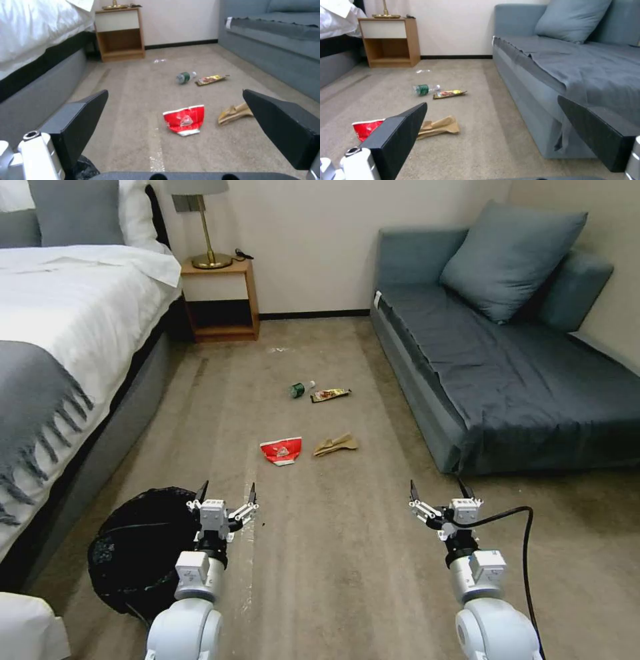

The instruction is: Pick up the trash bin, then pick up the garbage on the floor and place it into the trash bin.

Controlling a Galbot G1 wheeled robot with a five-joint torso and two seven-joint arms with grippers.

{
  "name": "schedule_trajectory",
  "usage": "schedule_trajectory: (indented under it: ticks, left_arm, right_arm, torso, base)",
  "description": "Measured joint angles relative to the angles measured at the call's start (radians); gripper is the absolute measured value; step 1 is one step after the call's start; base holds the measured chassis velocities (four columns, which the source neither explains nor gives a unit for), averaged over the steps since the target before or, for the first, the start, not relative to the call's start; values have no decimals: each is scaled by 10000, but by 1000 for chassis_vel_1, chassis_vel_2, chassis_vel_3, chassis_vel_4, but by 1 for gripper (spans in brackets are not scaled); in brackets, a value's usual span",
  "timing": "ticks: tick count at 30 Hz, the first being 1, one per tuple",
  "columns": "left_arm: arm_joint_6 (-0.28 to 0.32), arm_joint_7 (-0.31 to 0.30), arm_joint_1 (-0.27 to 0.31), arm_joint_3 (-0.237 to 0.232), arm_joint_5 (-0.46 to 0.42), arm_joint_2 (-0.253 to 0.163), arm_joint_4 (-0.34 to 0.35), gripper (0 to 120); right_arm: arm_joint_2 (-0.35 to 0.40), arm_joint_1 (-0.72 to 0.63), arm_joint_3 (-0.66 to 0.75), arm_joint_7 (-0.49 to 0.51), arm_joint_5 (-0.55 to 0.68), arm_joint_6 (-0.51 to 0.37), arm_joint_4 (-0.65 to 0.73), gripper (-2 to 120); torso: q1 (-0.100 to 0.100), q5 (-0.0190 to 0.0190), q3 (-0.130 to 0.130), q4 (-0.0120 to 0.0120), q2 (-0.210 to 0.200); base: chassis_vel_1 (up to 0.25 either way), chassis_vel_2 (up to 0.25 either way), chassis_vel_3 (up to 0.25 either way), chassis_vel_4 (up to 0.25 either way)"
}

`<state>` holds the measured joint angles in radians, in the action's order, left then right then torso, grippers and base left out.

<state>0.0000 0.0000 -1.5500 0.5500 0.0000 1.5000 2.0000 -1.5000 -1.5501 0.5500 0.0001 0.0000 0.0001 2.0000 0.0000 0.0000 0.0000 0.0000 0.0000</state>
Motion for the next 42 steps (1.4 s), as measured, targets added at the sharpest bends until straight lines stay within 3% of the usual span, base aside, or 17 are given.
schedule_trajectory:
  ticks: [21,24,27,28,31,37,42]
  left_arm:
    - [-18,-88,-96,36,-67,-30,132,100]
    - [-173,-530,-474,220,-398,-170,622,100]
    - [-668,-1864,-1572,731,-1378,-581,2034,100]
    - [-668,-1864,-1572,731,-1378,-581,2034,100]
    - [-1105,-3011,-2513,1195,-2255,-972,3240,100]
    - [-1289,-3424,-2755,1492,-2801,-1471,3515,98]
    - [-1284,-3427,-2716,1506,-2815,-1541,3392,97]
  right_arm:
    - [-4,-35,-17,3,-3,4,9,100]
    - [-30,-205,-93,-9,-49,31,141,100]
    - [-184,-971,-507,-139,-316,166,751,100]
    - [-184,-971,-507,-139,-316,166,751,100]
    - [-424,-2140,-1161,-372,-754,400,1726,100]
    - [-685,-3594,-1945,-737,-1365,720,2888,100]
    - [-614,-3564,-1878,-740,-1416,749,2757,100]
  torso:
    - [0,-3,0,-2,0]
    - [0,-2,0,-2,0]
    - [0,-1,0,3,0]
    - [0,-1,0,3,0]
    - [0,-3,-1,3,1]
    - [0,-7,-1,-2,1]
    - [0,-1,-1,0,1]
  base:
    - [0,0,0,0]
    - [0,0,0,0]
    - [0,0,0,0]
    - [0,0,0,0]
    - [0,0,0,0]
    - [0,0,0,0]
    - [0,0,0,0]
